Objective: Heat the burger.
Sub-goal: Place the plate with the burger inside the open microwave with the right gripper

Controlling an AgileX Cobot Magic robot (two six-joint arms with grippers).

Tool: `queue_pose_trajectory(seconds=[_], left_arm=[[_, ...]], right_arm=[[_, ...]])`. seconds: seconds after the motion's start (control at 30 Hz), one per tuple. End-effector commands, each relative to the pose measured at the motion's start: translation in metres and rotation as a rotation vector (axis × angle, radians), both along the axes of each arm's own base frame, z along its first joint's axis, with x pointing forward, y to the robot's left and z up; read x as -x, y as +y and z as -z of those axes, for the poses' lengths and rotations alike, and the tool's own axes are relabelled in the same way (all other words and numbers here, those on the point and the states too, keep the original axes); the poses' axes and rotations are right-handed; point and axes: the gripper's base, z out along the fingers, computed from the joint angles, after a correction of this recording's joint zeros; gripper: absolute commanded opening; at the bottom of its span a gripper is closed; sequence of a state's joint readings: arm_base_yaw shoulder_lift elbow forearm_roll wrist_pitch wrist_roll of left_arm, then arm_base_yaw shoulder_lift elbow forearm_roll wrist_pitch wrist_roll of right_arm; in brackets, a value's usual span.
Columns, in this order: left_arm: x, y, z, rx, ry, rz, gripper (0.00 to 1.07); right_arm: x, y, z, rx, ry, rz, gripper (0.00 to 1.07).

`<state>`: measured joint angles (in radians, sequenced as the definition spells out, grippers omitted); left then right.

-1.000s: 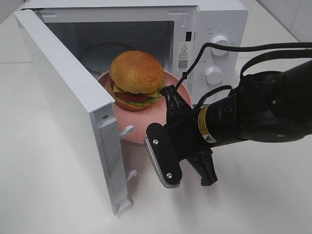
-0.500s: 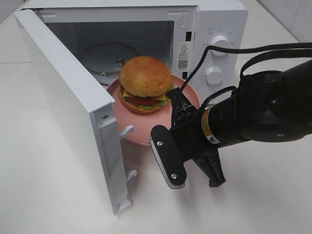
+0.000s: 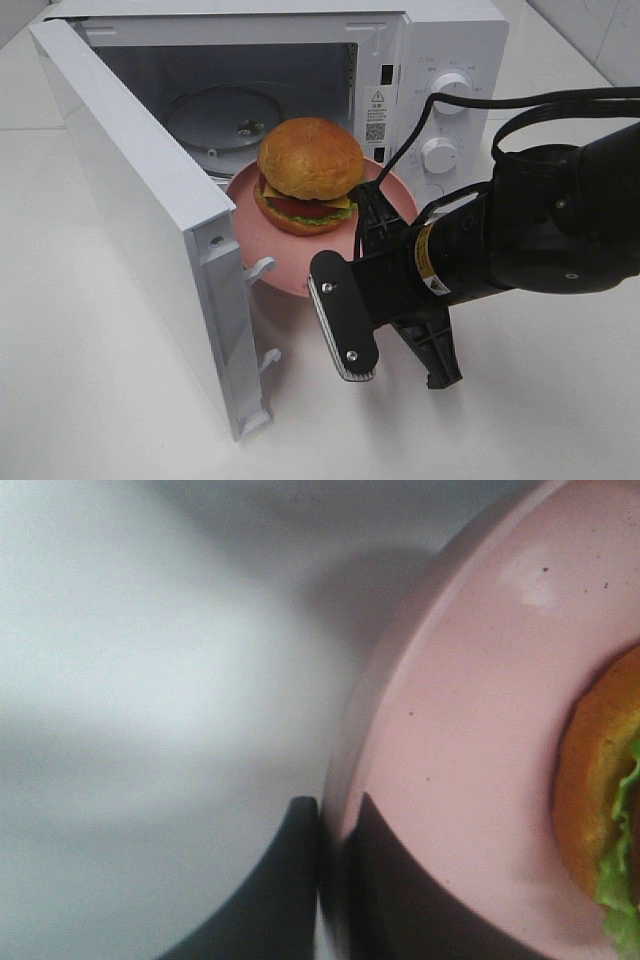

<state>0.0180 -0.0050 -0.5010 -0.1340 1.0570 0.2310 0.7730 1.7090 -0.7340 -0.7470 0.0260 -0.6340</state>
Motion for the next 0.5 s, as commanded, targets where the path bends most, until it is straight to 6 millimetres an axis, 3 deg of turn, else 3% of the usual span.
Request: queue_pose_trajectory(seconds=[0.03,0.5], left_arm=[[0.0029,-0.0002,-0.0005,0.007,-0.035,0.005,0.0],[0.0029,-0.0002,-0.0005,0.007,-0.035,0.005,0.0]], right_arm=[[-0.003,0.0036,-0.0155,-0.068,-0.033,0.006,0.0],[0.0046,-0.0053,-0.0209,-0.011,0.038,0.054,0.0]])
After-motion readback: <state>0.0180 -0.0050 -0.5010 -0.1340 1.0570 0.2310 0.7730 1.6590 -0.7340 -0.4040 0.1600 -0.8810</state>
